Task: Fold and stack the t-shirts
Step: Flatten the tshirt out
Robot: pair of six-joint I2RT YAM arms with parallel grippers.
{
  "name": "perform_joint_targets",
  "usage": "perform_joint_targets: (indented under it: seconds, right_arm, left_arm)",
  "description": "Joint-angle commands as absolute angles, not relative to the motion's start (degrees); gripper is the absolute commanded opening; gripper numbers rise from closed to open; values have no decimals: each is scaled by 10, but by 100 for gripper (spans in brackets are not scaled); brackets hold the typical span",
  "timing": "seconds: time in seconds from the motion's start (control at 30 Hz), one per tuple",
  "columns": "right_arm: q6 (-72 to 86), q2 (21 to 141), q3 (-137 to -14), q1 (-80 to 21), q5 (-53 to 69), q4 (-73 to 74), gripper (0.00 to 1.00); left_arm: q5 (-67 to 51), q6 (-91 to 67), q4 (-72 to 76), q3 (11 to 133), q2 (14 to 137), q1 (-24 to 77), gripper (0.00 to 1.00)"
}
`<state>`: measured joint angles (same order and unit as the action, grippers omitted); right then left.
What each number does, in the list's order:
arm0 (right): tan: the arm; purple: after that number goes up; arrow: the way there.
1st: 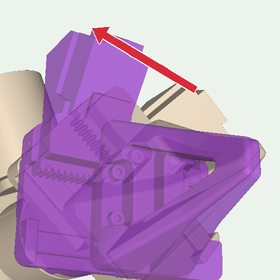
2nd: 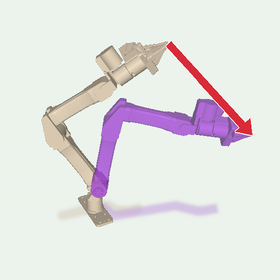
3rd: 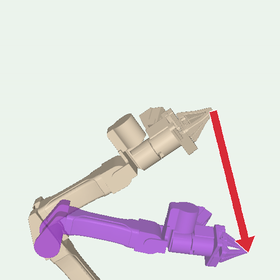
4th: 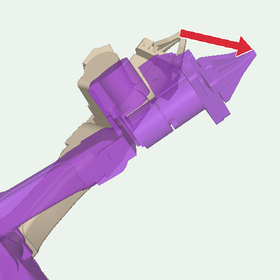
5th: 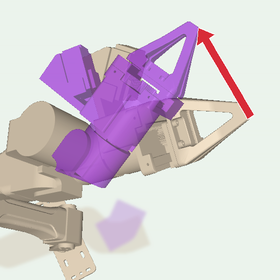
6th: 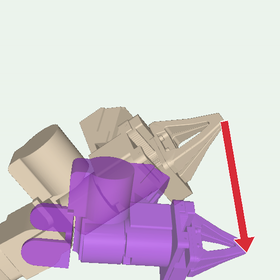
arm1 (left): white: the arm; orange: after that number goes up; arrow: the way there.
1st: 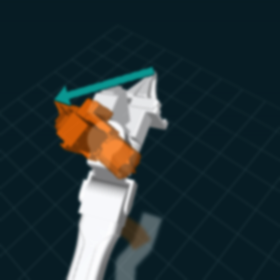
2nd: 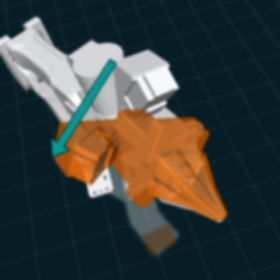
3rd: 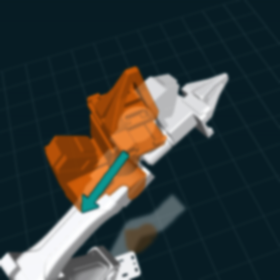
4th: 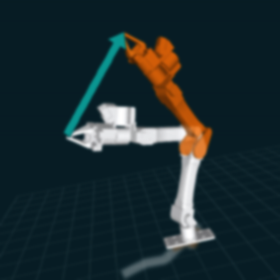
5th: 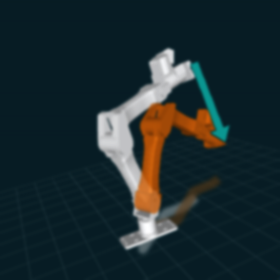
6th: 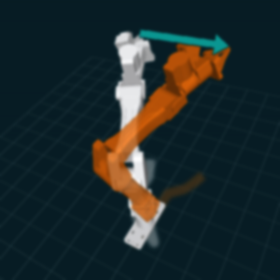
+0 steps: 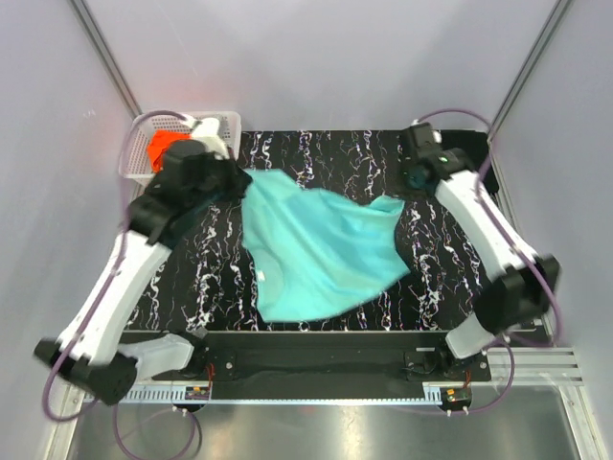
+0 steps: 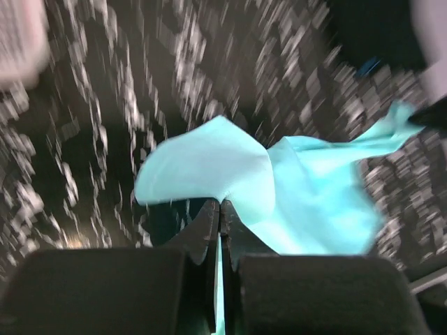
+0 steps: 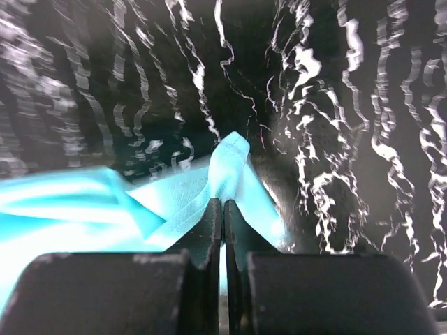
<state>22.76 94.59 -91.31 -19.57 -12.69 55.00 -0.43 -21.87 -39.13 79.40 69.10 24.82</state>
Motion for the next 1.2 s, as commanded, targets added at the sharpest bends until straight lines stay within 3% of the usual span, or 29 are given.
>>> perform_joint_targets:
  seconds: [0.0,0.37,0.57,0.8,0.97,1.17]
  right_arm:
    - [272,822,-871,-192,-156,569,0]
    - [358,510,-793,-191,-91,577,0]
    - [374,485,-819,-191,-95,579,0]
    - [320,581,-963,-192,-128,558,0]
    - [286,563,-1014,-191,-135,556,0]
    - [303,471,-973,-191,-119,556,0]
  left_arm:
    - [24,-189,-396,837,621,246,0]
    - [-11,-183,-378,873,432,246,0]
    - [-60,-181,-375,1004,490,245,0]
    - [-72,-150,-372,1209,591,246,0]
    - [-92,-170,-370,1244,587,247,0]
    - [-106,-208,-358,1215,546,247,0]
